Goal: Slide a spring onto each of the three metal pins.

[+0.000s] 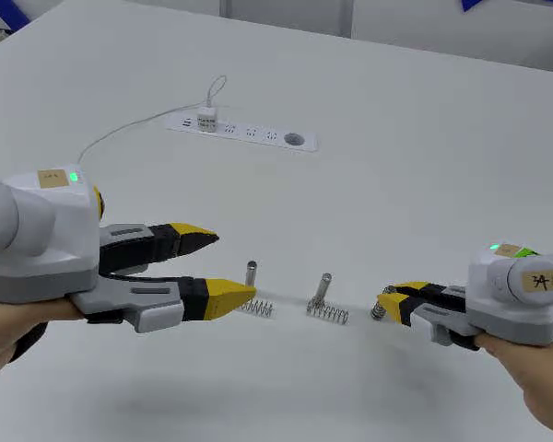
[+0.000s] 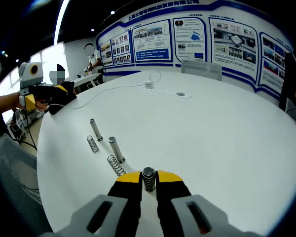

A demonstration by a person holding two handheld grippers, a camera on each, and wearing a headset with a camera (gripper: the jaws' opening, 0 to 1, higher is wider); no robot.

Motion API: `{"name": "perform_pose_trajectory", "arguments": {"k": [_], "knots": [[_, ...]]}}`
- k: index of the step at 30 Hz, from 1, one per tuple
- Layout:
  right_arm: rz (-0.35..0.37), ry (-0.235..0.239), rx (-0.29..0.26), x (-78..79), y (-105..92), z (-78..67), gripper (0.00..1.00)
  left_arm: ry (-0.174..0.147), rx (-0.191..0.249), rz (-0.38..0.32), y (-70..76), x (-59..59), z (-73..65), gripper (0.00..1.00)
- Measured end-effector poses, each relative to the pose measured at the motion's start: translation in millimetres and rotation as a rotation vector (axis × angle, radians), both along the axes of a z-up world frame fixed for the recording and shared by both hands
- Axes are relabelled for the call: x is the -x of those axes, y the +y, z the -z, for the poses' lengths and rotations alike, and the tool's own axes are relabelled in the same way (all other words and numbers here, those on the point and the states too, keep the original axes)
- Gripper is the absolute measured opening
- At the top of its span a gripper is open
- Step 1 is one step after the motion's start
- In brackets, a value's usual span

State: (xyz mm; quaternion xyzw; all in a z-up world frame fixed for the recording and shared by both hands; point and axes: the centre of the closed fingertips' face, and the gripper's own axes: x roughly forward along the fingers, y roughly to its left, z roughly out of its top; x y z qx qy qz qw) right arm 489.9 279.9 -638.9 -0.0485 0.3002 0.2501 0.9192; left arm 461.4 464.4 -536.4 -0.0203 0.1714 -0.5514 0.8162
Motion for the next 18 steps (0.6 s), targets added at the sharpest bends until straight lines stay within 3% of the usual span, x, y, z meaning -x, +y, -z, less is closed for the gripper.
{"name": "perform_pose_trajectory", "arguments": {"k": [8,18], "knots": [[-0.001,-0.012,-0.011,1.7,0.0,-6.8,0.12,-0.005,0.006,-0.002,0.0,0.0,-2.2,0.53],[0.009,-0.045,-0.018,3.2,-7.3,-26.9,0.14,-0.014,0.009,0.010,-2.7,3.2,-4.0,0.53]]}}
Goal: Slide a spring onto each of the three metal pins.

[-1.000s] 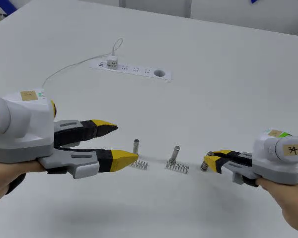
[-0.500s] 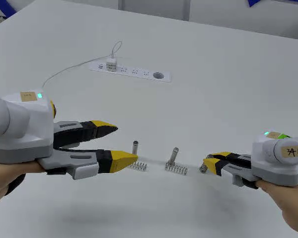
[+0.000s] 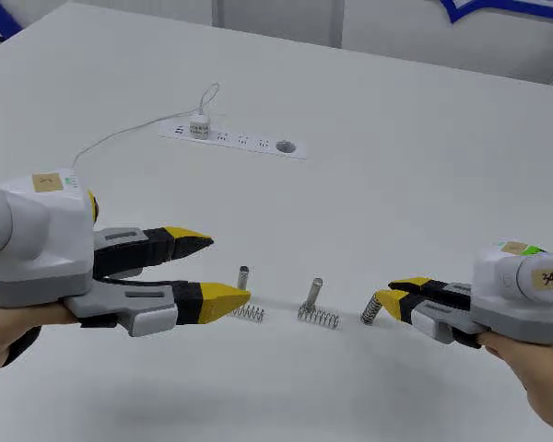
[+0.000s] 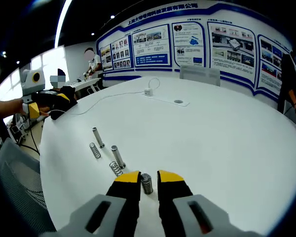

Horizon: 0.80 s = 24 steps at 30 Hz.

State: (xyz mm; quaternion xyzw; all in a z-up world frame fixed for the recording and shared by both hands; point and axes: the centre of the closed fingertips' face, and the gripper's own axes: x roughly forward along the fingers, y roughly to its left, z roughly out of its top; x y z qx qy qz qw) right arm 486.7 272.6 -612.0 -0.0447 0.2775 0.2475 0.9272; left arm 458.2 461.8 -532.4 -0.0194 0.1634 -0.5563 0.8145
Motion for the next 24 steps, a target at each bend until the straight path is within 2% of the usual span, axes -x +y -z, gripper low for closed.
{"name": "perform_pose_trajectory", "arguments": {"k": [4,7,10,13,20,23,24], "knots": [[-0.004,-0.036,0.016,-2.9,2.5,-14.5,0.14,-0.001,0.015,0.007,-0.9,1.4,-2.7,0.53],[-0.076,-0.064,0.034,-0.5,20.2,-23.9,0.14,-0.001,0.002,0.004,2.6,0.2,0.6,0.53],[-0.148,-0.061,0.061,2.8,38.2,-22.4,0.14,0.000,0.005,-0.008,6.0,-1.3,-0.2,0.53],[-0.221,-0.040,0.079,8.0,57.3,-13.8,0.14,-0.003,0.012,-0.016,8.9,-2.4,-1.8,0.54],[-0.334,0.018,0.163,17.0,74.4,13.1,0.13,0.011,-0.004,-0.031,17.3,-2.5,6.9,0.53],[-0.404,0.035,0.275,18.3,72.7,28.2,0.13,0.016,-0.022,-0.036,21.8,-1.8,11.7,0.53],[-0.414,0.042,0.297,18.5,72.1,31.5,0.13,0.016,-0.024,-0.038,22.8,-1.9,12.2,0.53]]}}
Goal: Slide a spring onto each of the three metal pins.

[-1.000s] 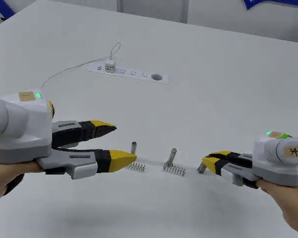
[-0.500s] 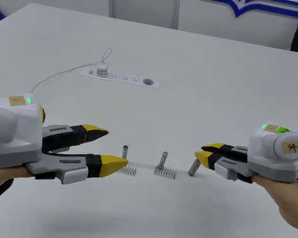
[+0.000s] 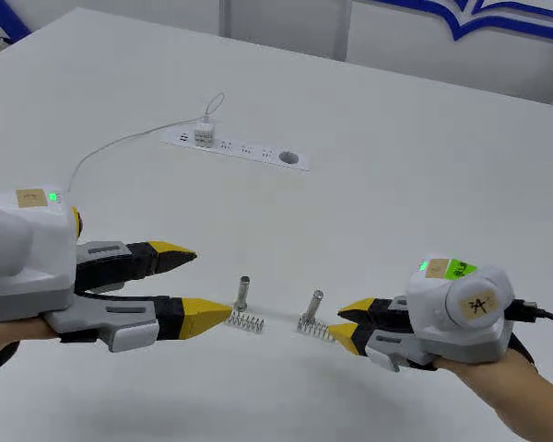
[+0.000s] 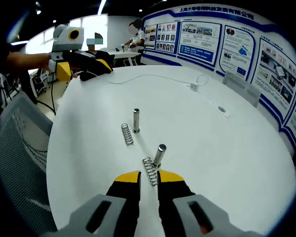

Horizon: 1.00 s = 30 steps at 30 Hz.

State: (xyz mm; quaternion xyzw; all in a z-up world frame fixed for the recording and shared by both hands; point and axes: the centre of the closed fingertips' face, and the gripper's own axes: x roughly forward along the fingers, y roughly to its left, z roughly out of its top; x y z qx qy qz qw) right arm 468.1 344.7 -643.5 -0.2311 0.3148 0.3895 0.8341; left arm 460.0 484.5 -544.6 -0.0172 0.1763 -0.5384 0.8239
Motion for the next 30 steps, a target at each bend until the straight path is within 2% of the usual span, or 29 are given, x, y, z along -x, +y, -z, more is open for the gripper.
{"name": "perform_pose_trajectory", "arguments": {"k": [1,7,10,13,23,30], "knots": [[-0.003,0.005,0.017,-0.2,-0.7,3.0,0.13,0.001,-0.002,-0.002,0.8,0.2,0.3,0.53],[0.020,0.044,0.026,-6.6,-0.4,16.5,0.13,0.012,0.000,-0.020,2.9,-1.0,3.6,0.53],[0.007,0.041,0.049,-8.7,0.9,21.5,0.13,0.015,0.008,-0.021,0.6,-0.4,3.3,0.53],[-0.019,0.031,0.082,-10.7,3.3,24.0,0.13,0.017,0.008,-0.016,-0.9,0.6,4.0,0.53],[-0.032,0.062,0.130,-12.3,5.0,34.1,0.13,0.024,0.015,-0.028,3.2,-3.6,5.0,0.52],[-0.036,0.095,0.128,-7.7,3.5,37.4,0.13,0.028,0.018,-0.024,1.5,-2.9,6.3,0.52]]}}
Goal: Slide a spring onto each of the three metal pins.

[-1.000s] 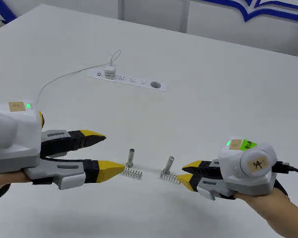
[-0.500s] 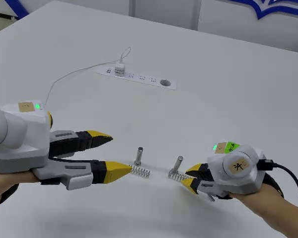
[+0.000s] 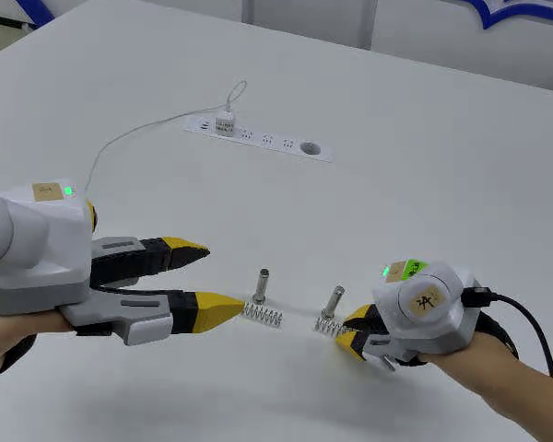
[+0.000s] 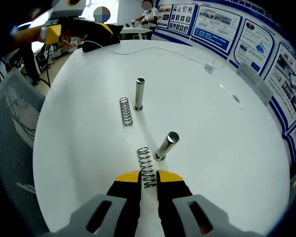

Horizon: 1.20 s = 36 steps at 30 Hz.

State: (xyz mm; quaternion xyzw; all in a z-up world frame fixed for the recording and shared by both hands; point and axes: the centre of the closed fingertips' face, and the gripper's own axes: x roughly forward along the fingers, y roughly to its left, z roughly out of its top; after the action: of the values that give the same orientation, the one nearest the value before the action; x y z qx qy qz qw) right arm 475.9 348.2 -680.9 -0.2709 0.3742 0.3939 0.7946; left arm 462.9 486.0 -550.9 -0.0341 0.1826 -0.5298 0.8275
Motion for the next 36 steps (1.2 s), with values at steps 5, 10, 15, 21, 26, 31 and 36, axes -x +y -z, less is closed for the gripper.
{"name": "perform_pose_trajectory", "arguments": {"k": [5,10,15,21,26,31,36], "knots": [[0.010,0.018,-0.016,2.4,-0.9,1.1,0.11,0.000,0.000,0.007,-2.4,0.9,0.4,0.51],[-0.001,0.008,-0.001,3.6,0.0,0.7,0.11,-0.003,-0.001,0.017,-4.8,2.7,-0.2,0.51],[0.006,0.011,0.001,4.1,0.0,0.3,0.11,-0.009,-0.005,0.023,-5.6,5.7,-1.8,0.51],[0.019,0.003,-0.035,7.0,-0.8,-13.2,0.11,-0.018,-0.009,0.027,-5.3,6.9,-4.2,0.50],[0.005,-0.018,-0.043,12.1,-2.6,-28.9,0.11,-0.024,-0.017,0.052,-12.8,11.2,-4.6,0.49],[-0.033,-0.049,-0.054,18.9,0.8,-50.2,0.11,-0.034,-0.012,0.079,-21.8,16.6,-8.2,0.48],[-0.076,-0.085,-0.068,25.6,8.9,-73.8,0.11,-0.047,-0.028,0.120,-31.1,23.9,-7.2,0.47]]}}
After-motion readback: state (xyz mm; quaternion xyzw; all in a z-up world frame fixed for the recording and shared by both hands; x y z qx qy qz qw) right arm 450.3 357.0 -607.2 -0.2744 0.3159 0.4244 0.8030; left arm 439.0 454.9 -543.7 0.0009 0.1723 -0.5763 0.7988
